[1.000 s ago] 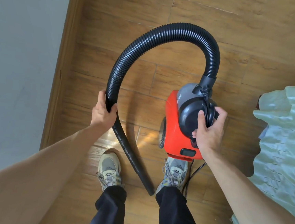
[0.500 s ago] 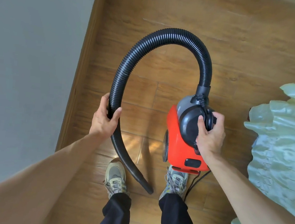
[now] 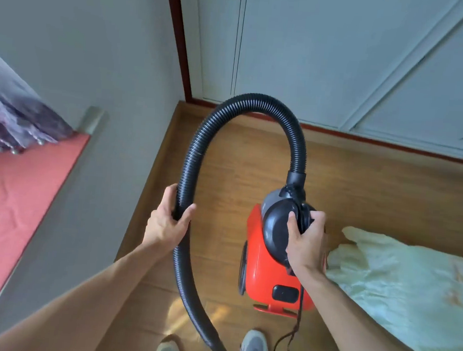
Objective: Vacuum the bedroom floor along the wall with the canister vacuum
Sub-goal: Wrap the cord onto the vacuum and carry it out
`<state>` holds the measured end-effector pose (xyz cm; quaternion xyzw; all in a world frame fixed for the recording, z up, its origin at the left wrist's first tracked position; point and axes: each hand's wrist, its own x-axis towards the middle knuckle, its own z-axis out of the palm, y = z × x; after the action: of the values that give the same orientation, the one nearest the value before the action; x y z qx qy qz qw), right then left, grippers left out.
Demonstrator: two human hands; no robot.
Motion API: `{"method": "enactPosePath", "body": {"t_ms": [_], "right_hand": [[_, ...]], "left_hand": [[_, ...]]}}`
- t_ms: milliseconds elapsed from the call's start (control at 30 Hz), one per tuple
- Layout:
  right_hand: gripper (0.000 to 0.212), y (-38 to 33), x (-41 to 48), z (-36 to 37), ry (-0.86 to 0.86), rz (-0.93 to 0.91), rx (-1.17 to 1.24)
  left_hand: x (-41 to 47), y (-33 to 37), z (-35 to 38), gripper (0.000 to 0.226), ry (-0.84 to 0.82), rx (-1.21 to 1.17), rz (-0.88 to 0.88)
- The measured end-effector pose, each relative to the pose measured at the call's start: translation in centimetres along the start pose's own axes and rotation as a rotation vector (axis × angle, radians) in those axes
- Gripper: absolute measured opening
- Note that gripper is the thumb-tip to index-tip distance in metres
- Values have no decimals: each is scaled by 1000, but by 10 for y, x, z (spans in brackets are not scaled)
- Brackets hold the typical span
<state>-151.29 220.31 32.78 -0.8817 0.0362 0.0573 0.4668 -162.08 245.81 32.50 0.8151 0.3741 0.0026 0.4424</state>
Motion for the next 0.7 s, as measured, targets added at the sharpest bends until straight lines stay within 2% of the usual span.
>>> {"method": "enactPosePath", "body": {"t_ms": [167,433,700], "right_hand": [[28,-105,19,-62,60,-85,18],[29,-271,49,-174,196,-215,74],[31,-393,67,-289,336,-309,55]], "left_hand": [[-22,93,-55,54,38,-73,70],[-37,276,-160,47,109,-108,291],[-62,435,-238,59,128,-65,435]]}}
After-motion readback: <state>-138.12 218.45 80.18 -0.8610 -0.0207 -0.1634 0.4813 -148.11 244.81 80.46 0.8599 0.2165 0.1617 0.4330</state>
